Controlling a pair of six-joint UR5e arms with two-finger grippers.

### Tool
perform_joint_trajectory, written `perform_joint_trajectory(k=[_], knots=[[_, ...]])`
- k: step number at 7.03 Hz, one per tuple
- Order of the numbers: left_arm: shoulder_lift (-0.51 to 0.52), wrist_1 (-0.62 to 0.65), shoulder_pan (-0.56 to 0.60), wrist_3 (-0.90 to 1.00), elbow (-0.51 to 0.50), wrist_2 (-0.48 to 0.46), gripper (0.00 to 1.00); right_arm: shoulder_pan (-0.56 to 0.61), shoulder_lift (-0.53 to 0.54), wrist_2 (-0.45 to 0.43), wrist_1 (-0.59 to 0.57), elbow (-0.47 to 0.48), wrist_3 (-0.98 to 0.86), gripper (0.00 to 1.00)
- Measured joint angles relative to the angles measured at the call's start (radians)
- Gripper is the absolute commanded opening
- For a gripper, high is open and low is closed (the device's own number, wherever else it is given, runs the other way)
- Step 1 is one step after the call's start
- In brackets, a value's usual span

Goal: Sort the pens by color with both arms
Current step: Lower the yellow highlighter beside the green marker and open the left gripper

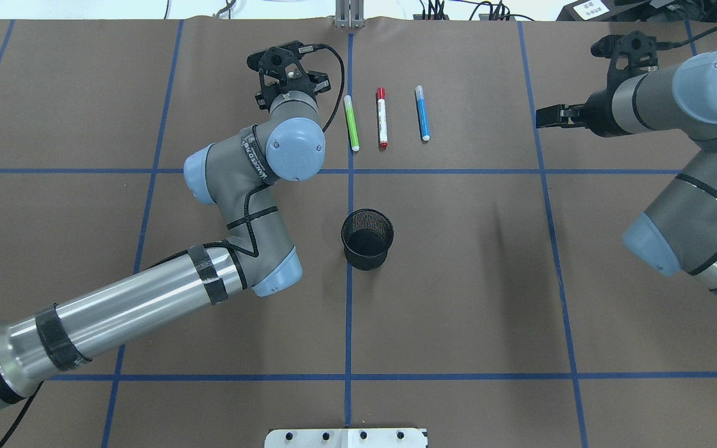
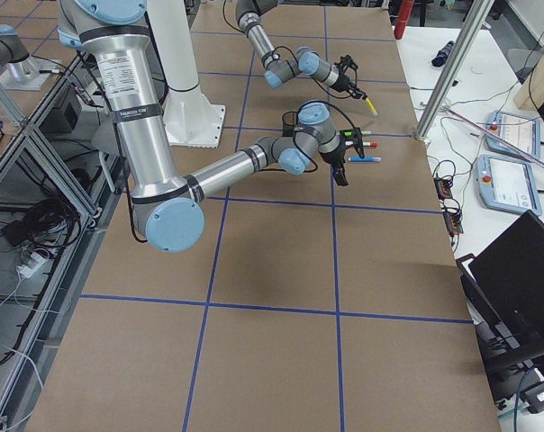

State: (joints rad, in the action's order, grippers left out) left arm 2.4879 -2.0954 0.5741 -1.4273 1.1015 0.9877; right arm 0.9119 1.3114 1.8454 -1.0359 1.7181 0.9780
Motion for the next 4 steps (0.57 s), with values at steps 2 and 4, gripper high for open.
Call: perform_joint_trajectory(k=[2,4], knots=[[-0.002,0.000,-0.008,0.004,0.003,0.007,0.99,-0.002,0.000,0.000,-0.001,-0.003,0.001,0.99],[-0.025,0.004,-0.009,0.084,0.070,0.045,0.99,-0.005,0.003,-0.001,-0.001,-0.004,0.002,0.99]])
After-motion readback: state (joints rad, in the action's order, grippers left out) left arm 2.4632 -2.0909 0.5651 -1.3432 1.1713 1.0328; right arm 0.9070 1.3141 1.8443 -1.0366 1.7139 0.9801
